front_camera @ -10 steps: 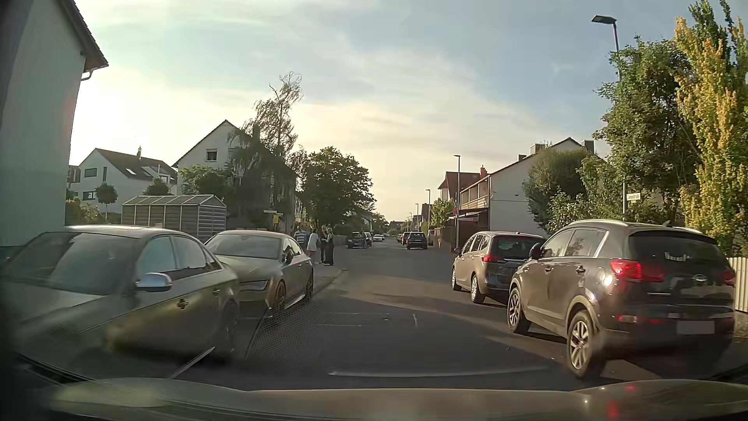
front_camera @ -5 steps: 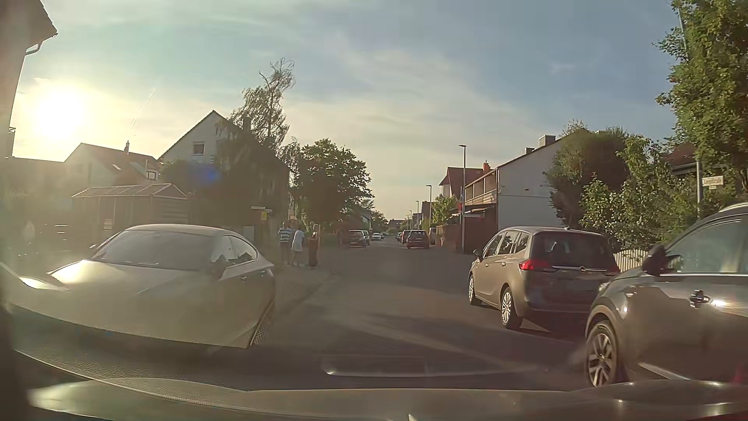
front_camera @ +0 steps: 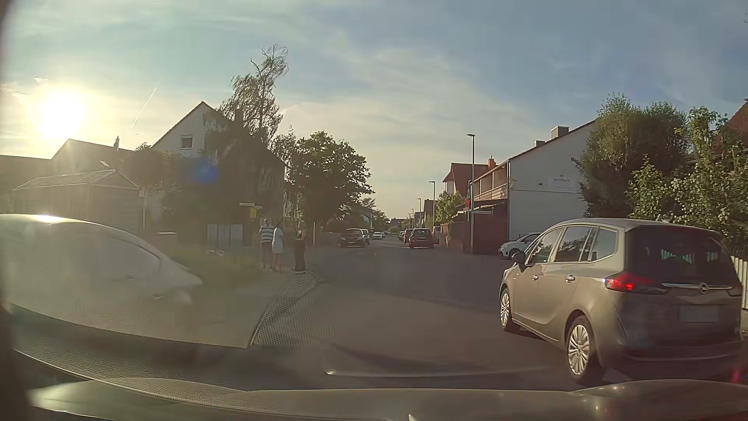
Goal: Follow the waypoints while adhering to traffic rules and regulations
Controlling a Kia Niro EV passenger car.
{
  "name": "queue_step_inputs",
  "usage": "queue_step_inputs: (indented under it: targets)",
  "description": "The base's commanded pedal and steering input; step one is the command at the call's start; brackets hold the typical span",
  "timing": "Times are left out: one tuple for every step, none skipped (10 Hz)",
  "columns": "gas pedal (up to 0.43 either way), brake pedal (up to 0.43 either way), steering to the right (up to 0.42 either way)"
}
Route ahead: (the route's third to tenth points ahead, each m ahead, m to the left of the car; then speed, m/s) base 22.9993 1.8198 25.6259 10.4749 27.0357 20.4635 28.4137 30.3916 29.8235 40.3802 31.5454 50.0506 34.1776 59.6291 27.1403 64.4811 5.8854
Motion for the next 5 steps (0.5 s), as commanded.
queue_step_inputs:
  targets:
    - [0.000,0.256,-0.006]
    - [0.000,0.262,-0.007]
    - [0.000,0.262,-0.007]
    - [0.000,0.262,-0.008]
    - [0.000,0.262,-0.007]
